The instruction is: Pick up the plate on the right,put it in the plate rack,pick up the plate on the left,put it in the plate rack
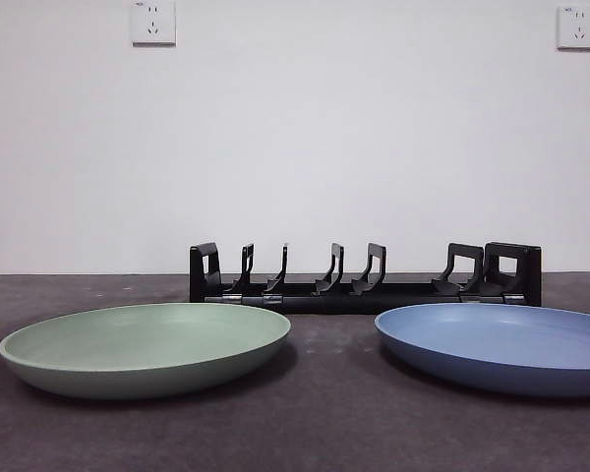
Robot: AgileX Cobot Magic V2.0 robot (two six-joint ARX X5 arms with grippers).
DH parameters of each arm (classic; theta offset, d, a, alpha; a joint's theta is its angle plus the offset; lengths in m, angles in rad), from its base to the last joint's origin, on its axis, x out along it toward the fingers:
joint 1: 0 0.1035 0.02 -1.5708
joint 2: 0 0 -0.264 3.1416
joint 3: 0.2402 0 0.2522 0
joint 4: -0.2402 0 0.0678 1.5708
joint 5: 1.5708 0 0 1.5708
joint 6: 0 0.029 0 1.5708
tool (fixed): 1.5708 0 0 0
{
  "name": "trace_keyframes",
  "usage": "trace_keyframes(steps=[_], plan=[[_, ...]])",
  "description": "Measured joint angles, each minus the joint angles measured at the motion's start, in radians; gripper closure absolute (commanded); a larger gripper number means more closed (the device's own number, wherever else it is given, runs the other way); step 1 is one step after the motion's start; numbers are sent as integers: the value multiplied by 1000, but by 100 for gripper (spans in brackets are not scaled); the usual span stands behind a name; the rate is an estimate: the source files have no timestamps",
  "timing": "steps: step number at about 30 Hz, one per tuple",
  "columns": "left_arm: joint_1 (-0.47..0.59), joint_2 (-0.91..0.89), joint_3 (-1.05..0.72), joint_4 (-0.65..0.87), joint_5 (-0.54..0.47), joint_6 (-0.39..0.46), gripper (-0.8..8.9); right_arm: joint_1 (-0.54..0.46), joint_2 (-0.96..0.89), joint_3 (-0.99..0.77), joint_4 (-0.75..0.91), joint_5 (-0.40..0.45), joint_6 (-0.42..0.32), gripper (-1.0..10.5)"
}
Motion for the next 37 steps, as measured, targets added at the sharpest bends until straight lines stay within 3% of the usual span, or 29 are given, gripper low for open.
trace_keyframes(steps=[6,14,18,25,31,37], plan=[[-110,13,16,1,3,156,243,0,36,0,-2,10,11,411],[-330,80,16,5,-45,291,248,0,329,2,42,58,14,413],[-407,126,16,38,-94,324,248,0,462,2,72,61,14,414],[-525,197,16,56,-175,360,248,0,665,2,115,135,15,415],[-596,245,16,78,-219,380,248,0,783,2,163,137,14,424],[-616,268,16,116,-237,389,248,0,864,2,193,137,14,574]])
